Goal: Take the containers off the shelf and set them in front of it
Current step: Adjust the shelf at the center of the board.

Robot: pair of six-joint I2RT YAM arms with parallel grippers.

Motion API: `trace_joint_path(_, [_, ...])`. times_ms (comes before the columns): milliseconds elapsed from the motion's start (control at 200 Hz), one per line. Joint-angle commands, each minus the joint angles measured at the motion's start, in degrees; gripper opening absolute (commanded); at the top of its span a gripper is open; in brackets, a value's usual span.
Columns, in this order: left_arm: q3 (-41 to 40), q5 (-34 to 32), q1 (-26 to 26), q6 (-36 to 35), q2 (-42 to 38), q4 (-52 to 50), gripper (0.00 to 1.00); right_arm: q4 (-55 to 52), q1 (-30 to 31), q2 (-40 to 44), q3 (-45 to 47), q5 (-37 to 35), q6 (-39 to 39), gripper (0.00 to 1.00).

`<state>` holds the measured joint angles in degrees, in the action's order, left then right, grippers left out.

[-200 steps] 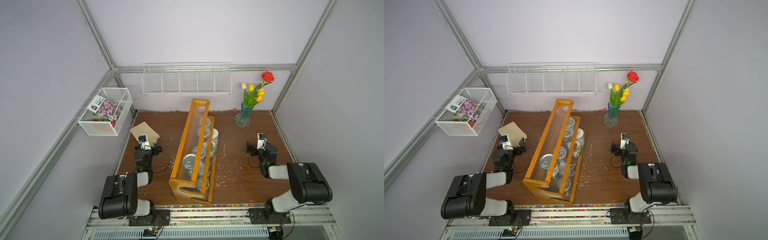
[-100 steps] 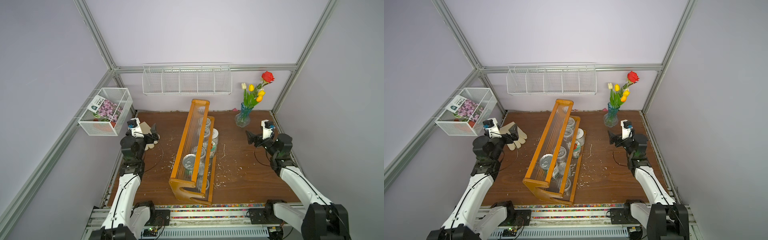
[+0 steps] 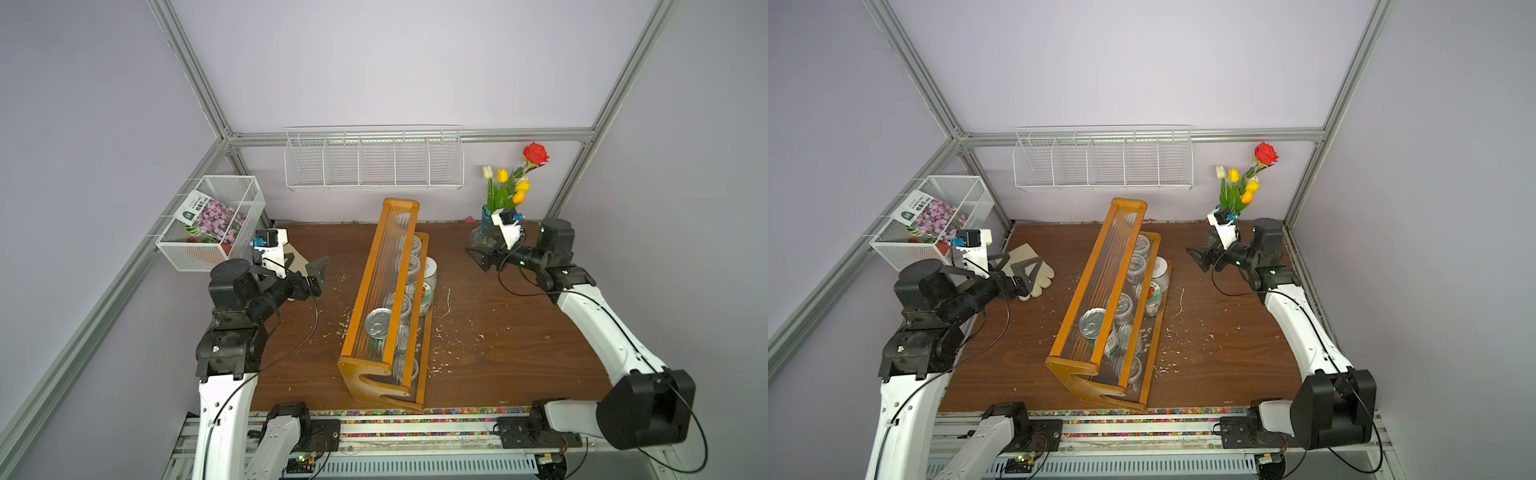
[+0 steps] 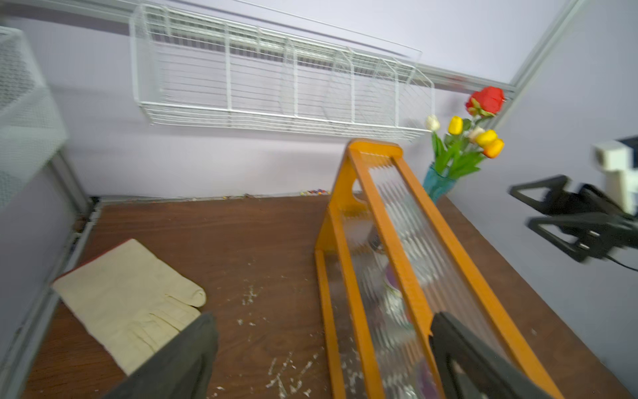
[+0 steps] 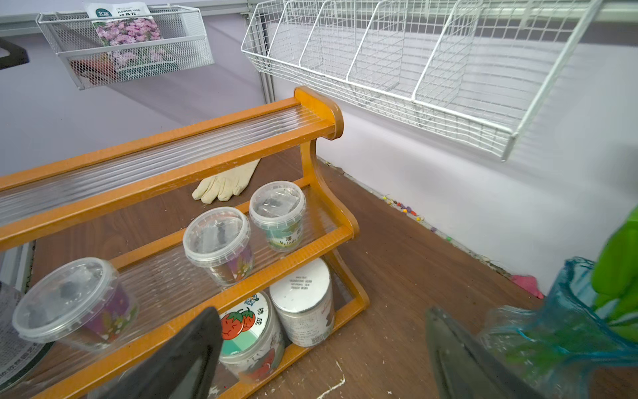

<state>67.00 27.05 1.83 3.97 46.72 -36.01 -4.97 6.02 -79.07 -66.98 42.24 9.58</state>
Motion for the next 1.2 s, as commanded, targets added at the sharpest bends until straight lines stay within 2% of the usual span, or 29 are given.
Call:
trace_joint_path(0, [3.71,1.39,4.92,-4.95,-0.38,-12.21,0.99,-4.4,1.76,-5.95,-4.86,-0.27,3.19,0.93])
trace_joint_path(195, [6.39,0.07,12.24,-6.93,0.12,-16.41,0.98,-6.93,4.05,-17.74,-14.81,-3.15,3.1,0.88])
trace_joint_path(360, [6.8,2.61,15.3,-8.77,0.79,-17.35,0.98,-6.17,6.43,-26.62,-21.85,-4.03,2.2,0.87])
trace_joint_path(535, [6.78,2.06,18.99,-11.61,1.73,-18.07,0.98,-5.29,8.37,-34.53,-28.08,-3.95,2.83,0.82])
trace_joint_path(770, [6.16,4.04,21.44,-11.38,3.15,-16.31,0.99,-4.23,10.12,-42.41,-34.0,-2.95,3.28,0.69])
trace_joint_path(1195, [4.44,5.64,21.39,-11.36,4.85,-11.76,0.99,-7.65,10.94,-50.28,-42.82,0.78,2.85,0.46])
